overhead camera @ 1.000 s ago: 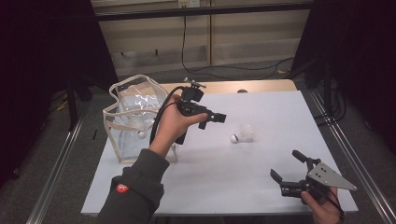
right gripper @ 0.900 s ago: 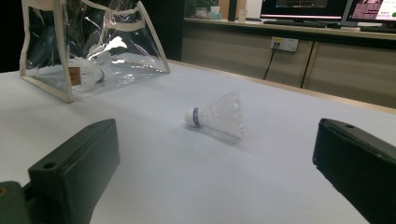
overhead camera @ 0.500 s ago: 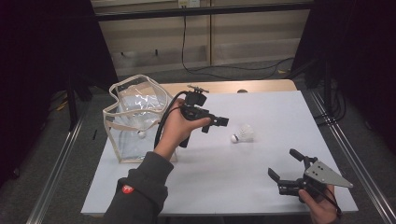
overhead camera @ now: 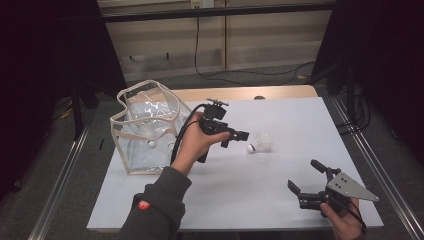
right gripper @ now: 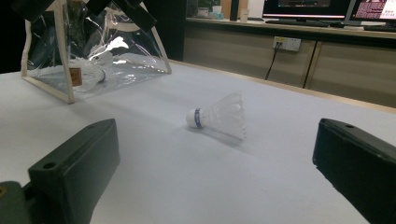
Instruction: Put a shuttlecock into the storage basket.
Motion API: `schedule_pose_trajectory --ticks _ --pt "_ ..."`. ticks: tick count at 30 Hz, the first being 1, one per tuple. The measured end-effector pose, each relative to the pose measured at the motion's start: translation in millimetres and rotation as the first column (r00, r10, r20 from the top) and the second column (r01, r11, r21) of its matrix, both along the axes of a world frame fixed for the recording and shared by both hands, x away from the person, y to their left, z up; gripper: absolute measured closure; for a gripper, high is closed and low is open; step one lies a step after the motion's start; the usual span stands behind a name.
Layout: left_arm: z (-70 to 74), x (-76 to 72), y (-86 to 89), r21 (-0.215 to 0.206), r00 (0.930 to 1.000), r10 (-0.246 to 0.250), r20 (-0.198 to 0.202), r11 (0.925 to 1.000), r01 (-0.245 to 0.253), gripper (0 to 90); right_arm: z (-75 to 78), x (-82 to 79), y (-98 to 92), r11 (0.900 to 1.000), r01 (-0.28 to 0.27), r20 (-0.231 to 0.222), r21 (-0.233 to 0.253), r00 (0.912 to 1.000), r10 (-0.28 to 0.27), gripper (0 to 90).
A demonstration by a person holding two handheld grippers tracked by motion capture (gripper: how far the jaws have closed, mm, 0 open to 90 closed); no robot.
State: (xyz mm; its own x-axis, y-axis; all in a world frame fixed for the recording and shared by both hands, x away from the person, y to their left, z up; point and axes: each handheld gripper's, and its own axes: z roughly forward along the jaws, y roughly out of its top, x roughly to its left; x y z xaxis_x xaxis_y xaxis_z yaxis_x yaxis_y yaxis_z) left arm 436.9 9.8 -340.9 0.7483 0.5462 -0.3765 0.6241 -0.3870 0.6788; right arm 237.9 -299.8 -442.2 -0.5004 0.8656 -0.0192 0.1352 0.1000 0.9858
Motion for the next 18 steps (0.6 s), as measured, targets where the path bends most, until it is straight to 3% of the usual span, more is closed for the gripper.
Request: schedule_pose_trajectory --ticks 18 --pt "-18.1 -2.9 -4.6 0.011 0.9999 0.01 0.002 0.9999 -0.01 4.5 0.6 -1.3 -1.1 1.0 0.0 0.005 0.004 1.0 0.0 0.5"
